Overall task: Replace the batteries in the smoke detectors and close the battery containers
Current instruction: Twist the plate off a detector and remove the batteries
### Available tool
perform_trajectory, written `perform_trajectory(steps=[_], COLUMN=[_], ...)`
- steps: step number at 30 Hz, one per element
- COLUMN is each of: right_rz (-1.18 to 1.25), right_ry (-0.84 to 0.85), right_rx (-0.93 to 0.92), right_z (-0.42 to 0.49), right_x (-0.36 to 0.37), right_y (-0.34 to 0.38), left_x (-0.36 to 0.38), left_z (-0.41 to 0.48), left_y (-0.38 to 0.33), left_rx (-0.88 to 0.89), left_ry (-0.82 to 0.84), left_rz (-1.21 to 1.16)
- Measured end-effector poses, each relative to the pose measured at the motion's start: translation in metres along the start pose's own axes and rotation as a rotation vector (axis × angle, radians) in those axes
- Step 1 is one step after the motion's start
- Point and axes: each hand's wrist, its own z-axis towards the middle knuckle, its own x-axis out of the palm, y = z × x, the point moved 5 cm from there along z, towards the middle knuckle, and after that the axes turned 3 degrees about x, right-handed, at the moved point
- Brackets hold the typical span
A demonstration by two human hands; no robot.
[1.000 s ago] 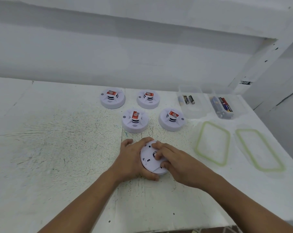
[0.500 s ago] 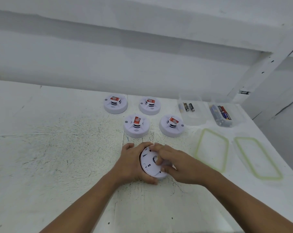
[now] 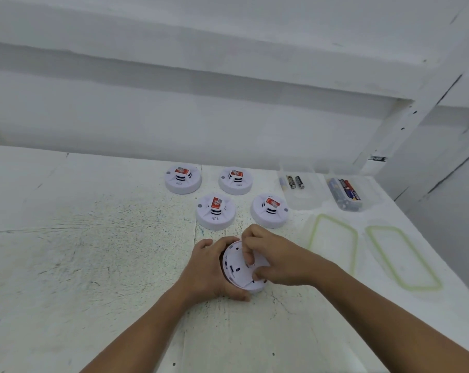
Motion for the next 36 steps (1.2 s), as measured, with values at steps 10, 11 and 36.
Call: perform_trajectory(steps=[10, 11, 36], right_rz=[0.378, 0.439, -0.408], right_ry=[-0.379, -0.483, -0.551], right_rx=[0.233, 0.308, 0.670], right_z=[-0.022, -0.027, -0.032], right_x=[-0.001, -0.002, 0.043], right_y=[-0.026, -0.033, -0.051], left_x=[0.006, 0.007, 0.011], left_z=[-0.001, -0.001, 0.001], left_y=[0.012, 0.014, 0.024], left_rx=[-0.021, -0.019, 0.058], left_ry=[-0.006, -0.015, -0.052], left_rz=[-0.017, -0.014, 0.022])
